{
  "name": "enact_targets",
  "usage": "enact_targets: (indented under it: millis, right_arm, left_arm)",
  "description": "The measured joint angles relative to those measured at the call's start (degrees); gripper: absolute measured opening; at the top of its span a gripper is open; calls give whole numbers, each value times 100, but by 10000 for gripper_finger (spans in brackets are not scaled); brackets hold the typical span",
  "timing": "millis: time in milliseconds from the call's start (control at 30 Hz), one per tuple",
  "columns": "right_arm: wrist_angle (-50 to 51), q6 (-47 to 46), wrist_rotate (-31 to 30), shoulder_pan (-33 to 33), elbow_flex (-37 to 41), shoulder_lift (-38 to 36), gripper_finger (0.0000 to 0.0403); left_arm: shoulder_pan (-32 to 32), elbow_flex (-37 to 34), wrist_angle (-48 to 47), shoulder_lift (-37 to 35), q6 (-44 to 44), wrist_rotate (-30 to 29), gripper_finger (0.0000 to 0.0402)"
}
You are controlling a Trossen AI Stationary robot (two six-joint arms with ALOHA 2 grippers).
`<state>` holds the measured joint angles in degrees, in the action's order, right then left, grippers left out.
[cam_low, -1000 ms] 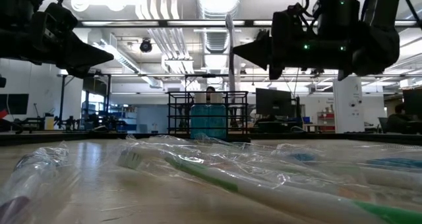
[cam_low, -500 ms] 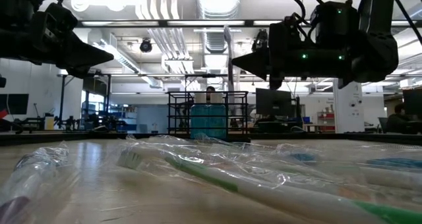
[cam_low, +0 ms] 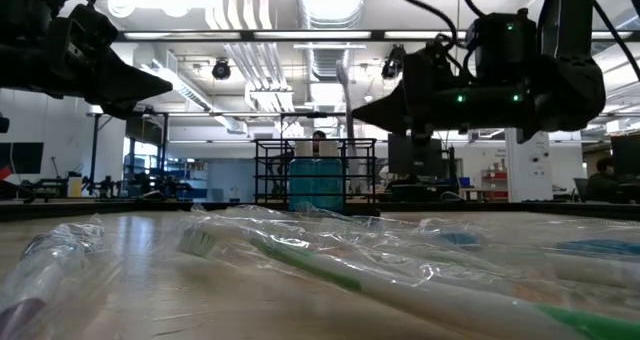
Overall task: Pick & Place toothbrushing station
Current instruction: Put the violet toothbrush into the black wire organizer, then put the blue toothbrush into the black wire organizer
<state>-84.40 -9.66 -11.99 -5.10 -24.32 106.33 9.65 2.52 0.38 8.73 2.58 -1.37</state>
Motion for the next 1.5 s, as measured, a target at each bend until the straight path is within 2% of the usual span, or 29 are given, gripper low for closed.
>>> enact_targets:
  millis: [467,867,1000,1233,1500]
  right_arm:
    - [-484,-200,-19,-1,-9,688,8]
    - [-401,-391,136,10,3,581,14]
    - [-372,-664,156,23,42,496,43]
    - [-47,-882,156,37,320,160,126]
    - [24,-734,156,46,974,-690,189]
  left_arm:
    - [0,0,-2,0,-1,11,12]
    - [0,0,-1,-2,-1,3,12]
    - [0,0,0,-2,0,-2,12]
    - [0,0,22,-4,-62,-4,12]
    - [0,4,264,-11,-158,-2,12]
